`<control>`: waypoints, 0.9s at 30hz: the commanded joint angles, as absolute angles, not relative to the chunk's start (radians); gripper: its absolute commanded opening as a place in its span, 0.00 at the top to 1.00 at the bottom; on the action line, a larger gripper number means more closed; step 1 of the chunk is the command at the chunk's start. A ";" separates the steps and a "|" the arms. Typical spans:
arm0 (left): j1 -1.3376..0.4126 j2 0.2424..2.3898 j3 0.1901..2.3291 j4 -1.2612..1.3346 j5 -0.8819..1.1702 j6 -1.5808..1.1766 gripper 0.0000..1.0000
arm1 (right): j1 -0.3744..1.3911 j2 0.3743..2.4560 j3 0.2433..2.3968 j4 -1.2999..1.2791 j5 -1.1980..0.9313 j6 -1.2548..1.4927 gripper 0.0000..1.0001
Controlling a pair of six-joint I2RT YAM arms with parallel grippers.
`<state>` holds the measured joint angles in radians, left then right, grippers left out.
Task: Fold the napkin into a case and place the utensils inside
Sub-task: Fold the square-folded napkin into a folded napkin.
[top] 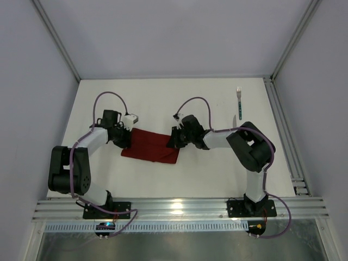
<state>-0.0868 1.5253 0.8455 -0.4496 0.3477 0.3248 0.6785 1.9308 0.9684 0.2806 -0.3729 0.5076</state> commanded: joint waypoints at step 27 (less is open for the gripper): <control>-0.071 1.605 0.876 -0.442 0.365 0.316 0.93 | 0.813 1.631 0.948 0.124 -0.159 0.362 0.84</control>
<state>-0.0769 1.6009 0.8768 -0.4644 0.3672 0.3195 0.8024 1.6470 0.9924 0.0830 -0.1349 0.3534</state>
